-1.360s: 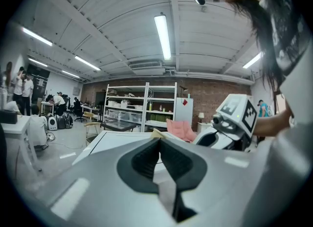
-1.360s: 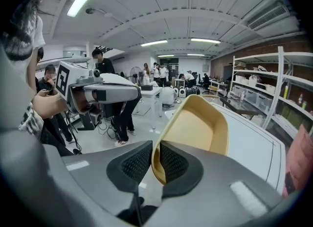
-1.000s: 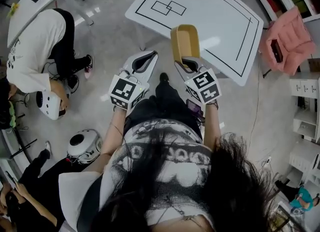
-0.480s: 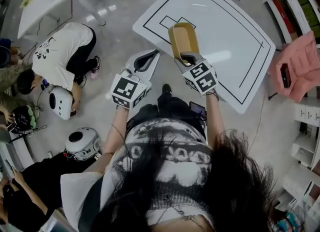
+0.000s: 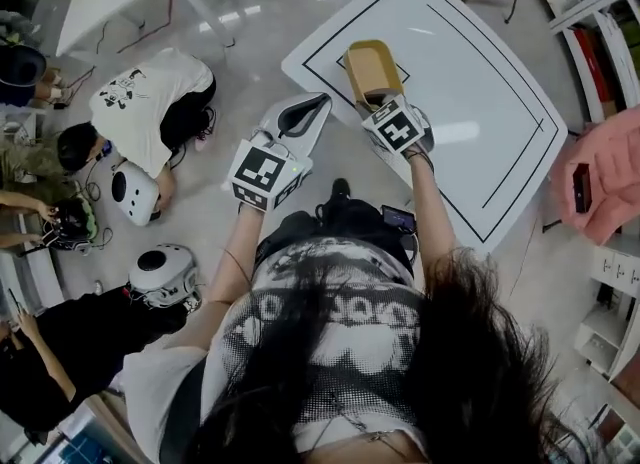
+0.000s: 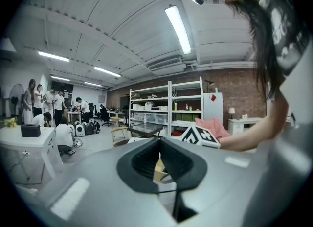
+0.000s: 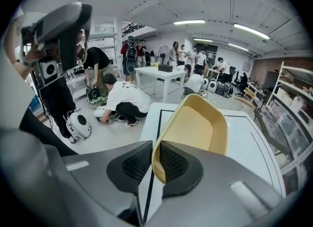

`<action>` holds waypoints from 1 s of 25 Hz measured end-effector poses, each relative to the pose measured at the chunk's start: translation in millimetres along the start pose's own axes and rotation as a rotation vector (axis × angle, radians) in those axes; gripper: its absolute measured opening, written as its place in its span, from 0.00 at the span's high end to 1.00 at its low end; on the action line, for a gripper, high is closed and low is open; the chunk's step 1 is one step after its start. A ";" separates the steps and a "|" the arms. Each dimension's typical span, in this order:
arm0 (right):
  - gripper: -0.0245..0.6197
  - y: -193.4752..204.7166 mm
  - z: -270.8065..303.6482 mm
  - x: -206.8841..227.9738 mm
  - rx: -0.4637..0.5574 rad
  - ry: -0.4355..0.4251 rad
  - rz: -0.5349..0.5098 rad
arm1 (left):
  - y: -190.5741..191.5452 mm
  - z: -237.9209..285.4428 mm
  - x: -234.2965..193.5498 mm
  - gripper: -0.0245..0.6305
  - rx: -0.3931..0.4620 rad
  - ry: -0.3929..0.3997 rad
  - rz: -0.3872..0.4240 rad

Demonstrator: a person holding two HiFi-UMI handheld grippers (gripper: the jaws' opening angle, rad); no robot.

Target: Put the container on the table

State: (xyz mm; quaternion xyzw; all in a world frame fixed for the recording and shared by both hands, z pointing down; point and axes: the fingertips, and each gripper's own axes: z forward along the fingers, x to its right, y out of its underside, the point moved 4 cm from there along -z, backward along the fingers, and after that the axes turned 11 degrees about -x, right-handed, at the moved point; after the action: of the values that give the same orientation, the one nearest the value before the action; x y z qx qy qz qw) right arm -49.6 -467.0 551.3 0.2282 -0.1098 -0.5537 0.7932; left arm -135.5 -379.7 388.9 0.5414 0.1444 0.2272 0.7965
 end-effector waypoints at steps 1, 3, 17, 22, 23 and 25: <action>0.88 -1.2 7.7 5.1 -0.016 -0.002 -0.008 | -0.2 0.9 -2.5 0.96 0.001 -0.006 -0.005; 0.88 -3.9 24.0 13.3 -0.043 -0.006 -0.029 | 2.1 1.4 -7.4 0.96 -0.004 -0.019 -0.012; 0.78 -29.9 79.1 59.3 -0.169 0.075 -0.130 | 15.0 -14.1 -48.6 0.96 -0.032 -0.113 -0.058; 0.72 -37.5 56.9 59.1 -0.068 0.087 -0.035 | 20.2 -22.9 -49.7 0.96 -0.032 -0.121 -0.066; 0.72 -42.5 47.1 57.8 -0.030 0.088 -0.008 | 19.5 -25.5 -50.9 0.96 -0.030 -0.122 -0.064; 0.72 -50.4 26.1 50.6 0.046 0.084 0.040 | 19.5 -31.1 -51.4 0.96 -0.025 -0.124 -0.065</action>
State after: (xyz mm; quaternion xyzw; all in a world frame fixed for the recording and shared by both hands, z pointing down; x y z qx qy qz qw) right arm -84.2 -534.6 545.6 0.2673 -0.0938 -0.5251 0.8025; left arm -198.3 -375.4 394.6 0.5396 0.1097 0.1689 0.8175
